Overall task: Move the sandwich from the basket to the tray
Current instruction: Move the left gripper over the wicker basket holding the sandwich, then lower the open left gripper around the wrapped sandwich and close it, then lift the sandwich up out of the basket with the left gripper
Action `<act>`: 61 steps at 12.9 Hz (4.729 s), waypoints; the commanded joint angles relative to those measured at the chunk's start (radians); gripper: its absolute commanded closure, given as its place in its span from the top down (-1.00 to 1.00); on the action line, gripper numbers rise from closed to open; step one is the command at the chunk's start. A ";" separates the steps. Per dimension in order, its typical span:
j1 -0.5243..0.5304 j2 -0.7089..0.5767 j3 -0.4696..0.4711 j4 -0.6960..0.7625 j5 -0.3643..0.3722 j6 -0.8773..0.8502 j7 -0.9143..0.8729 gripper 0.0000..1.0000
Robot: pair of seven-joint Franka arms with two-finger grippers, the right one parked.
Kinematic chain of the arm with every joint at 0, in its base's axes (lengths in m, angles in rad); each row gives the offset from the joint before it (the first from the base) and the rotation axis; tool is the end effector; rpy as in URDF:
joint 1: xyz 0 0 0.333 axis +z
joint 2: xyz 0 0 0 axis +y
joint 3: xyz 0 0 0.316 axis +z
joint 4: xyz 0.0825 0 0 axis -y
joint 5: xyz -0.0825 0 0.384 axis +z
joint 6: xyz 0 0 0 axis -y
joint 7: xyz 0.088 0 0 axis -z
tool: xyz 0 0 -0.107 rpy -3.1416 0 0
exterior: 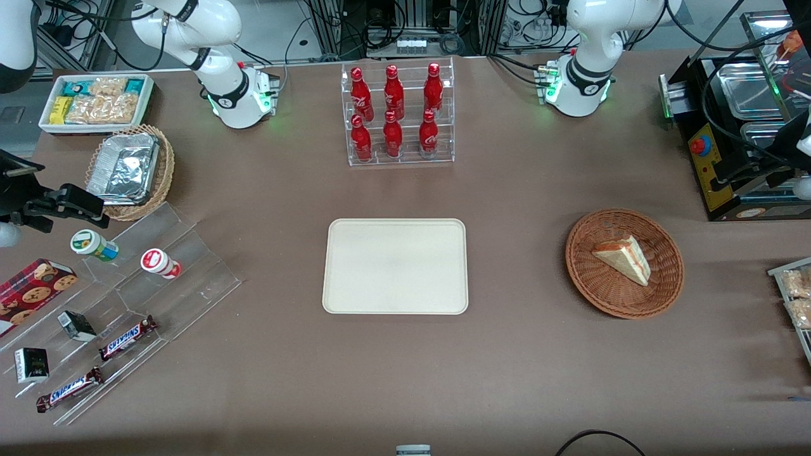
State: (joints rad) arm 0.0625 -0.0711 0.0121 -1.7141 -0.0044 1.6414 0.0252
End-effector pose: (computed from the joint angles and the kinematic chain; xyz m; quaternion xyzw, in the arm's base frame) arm 0.5351 0.0398 0.6015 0.9997 0.0248 -0.0007 0.0027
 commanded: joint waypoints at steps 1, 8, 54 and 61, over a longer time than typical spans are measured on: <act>0.003 0.007 -0.020 0.021 0.017 -0.021 0.009 1.00; -0.004 0.040 -0.018 0.016 0.017 -0.020 -0.066 1.00; -0.049 0.320 -0.018 -0.476 0.021 0.746 -0.955 -0.69; -0.133 0.261 -0.020 -0.186 0.069 0.329 -0.955 -0.66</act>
State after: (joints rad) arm -0.0273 0.1947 -0.0122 -1.9967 0.0432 2.0773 -0.9054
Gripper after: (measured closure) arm 0.828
